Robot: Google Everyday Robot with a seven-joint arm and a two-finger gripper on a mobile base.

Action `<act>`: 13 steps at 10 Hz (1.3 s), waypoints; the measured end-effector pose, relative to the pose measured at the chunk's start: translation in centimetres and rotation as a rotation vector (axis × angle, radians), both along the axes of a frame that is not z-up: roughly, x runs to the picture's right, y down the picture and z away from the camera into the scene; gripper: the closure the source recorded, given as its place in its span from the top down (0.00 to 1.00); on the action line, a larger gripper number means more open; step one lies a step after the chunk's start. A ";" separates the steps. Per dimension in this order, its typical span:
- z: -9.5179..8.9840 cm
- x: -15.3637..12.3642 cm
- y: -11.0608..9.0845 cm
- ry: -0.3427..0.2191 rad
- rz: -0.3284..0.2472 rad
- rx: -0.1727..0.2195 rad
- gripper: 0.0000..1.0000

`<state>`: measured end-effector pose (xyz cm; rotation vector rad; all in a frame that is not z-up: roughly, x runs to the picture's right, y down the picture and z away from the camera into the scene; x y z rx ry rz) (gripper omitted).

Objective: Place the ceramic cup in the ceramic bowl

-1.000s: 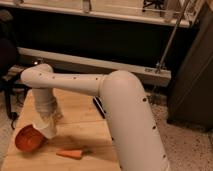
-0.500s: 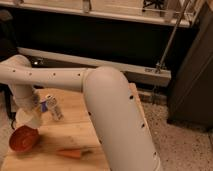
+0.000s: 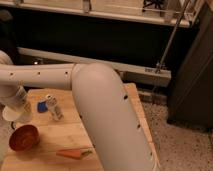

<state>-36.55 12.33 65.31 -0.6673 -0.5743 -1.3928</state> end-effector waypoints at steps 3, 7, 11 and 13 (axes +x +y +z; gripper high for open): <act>1.1 1.2 4.6 0.009 0.025 -0.161 0.04; 1.0 1.0 4.6 0.007 0.027 -0.160 0.04; 1.0 1.0 4.6 0.006 0.027 -0.160 0.04; 1.2 1.4 5.0 0.006 0.044 -0.185 0.04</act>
